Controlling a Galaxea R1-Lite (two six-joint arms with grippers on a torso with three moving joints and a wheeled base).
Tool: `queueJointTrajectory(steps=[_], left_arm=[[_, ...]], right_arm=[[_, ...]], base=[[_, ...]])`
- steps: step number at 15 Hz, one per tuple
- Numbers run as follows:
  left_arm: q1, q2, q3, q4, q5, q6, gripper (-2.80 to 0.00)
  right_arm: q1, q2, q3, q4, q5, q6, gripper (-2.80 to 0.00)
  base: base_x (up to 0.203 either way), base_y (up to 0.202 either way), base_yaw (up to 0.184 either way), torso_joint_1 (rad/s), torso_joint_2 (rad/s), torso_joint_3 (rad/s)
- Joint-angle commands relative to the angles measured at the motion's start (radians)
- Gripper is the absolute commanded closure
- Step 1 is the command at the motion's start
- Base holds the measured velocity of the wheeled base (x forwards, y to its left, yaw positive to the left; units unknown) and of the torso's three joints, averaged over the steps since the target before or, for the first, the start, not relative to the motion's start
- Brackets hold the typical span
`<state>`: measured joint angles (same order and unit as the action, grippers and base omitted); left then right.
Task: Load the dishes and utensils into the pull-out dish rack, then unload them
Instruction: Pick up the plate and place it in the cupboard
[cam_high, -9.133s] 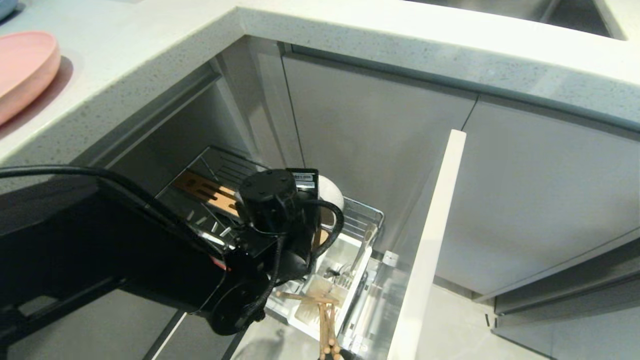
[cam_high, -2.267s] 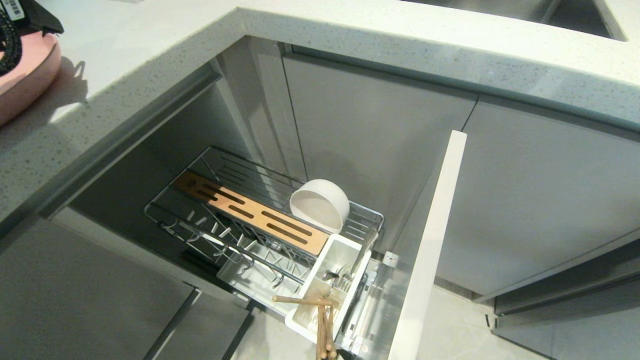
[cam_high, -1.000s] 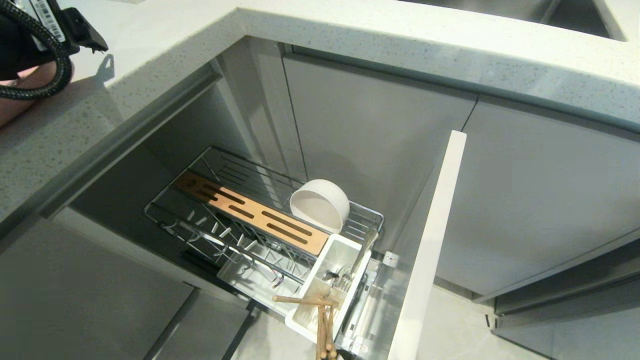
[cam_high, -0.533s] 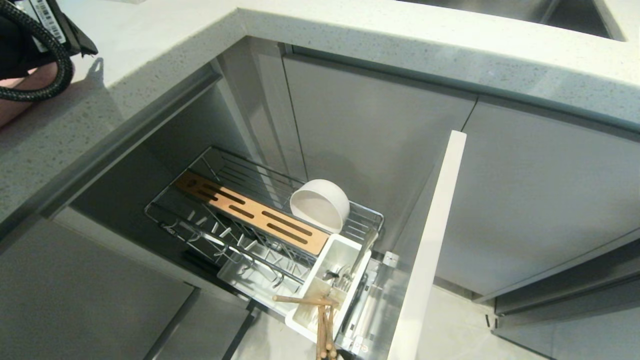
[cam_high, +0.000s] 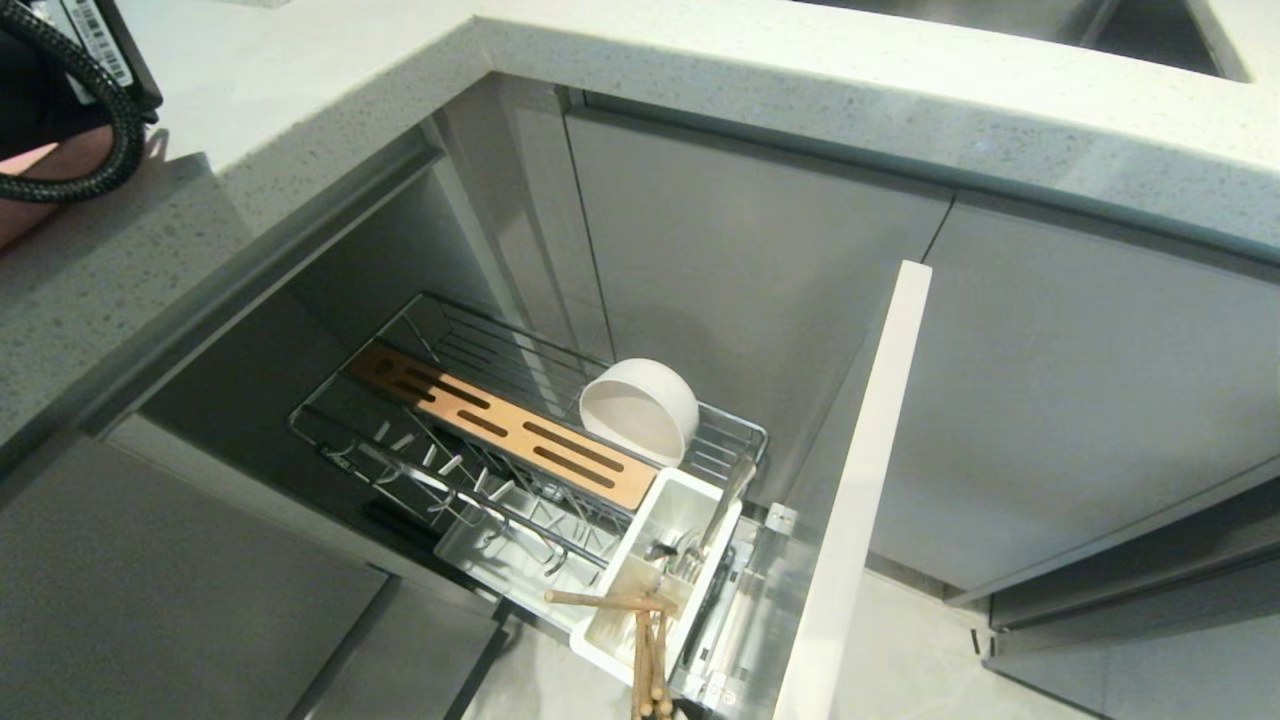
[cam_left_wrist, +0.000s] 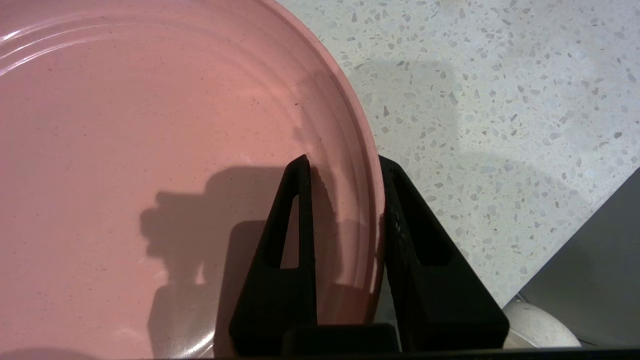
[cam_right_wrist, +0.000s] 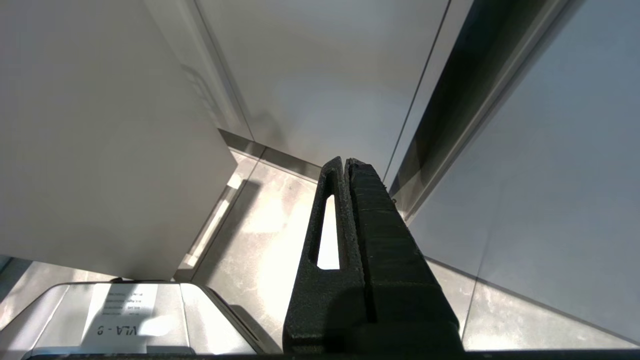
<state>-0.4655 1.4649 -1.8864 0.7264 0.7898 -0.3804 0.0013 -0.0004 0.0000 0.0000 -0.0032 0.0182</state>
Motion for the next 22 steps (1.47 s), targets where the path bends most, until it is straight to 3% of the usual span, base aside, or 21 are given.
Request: queueJointTrajectory(steps=[1, 7, 9, 14, 16, 19, 22], left_arm=[[-0.001, 0.0, -0.007, 0.002, 0.008, -0.002, 0.0], [-0.028, -0.017, -0.031, 0.001, 0.008, 0.017, 0.0], [-0.032, -0.035, -0.032, -0.002, 0.007, 0.112, 0.0], [-0.042, -0.087, -0.036, -0.044, 0.019, 0.267, 0.0], [-0.063, -0.087, -0.036, -0.214, 0.017, 0.278, 0.0], [-0.074, -0.093, -0.036, -0.476, 0.014, 0.398, 0.0], [-0.108, -0.094, -0.034, -0.648, 0.017, 0.427, 0.0]], right_arm=[[0.0, 0.0, 0.002, 0.0, 0.0, 0.0, 0.0], [0.0, 0.0, 0.002, 0.0, 0.0, 0.0, 0.0], [0.0, 0.0, 0.002, 0.0, 0.0, 0.0, 0.0], [0.0, 0.0, 0.002, 0.0, 0.0, 0.0, 0.0], [0.0, 0.0, 0.002, 0.0, 0.0, 0.0, 0.0], [0.0, 0.0, 0.002, 0.0, 0.0, 0.0, 0.0], [0.0, 0.0, 0.002, 0.0, 0.0, 0.0, 0.0]], base=[[0.0, 0.0, 0.0, 0.0, 0.0, 0.0], [0.0, 0.0, 0.0, 0.0, 0.0, 0.0], [0.0, 0.0, 0.0, 0.0, 0.0, 0.0], [0.0, 0.0, 0.0, 0.0, 0.0, 0.0], [0.0, 0.0, 0.0, 0.0, 0.0, 0.0], [0.0, 0.0, 0.0, 0.0, 0.0, 0.0], [0.0, 0.0, 0.0, 0.0, 0.0, 0.0]])
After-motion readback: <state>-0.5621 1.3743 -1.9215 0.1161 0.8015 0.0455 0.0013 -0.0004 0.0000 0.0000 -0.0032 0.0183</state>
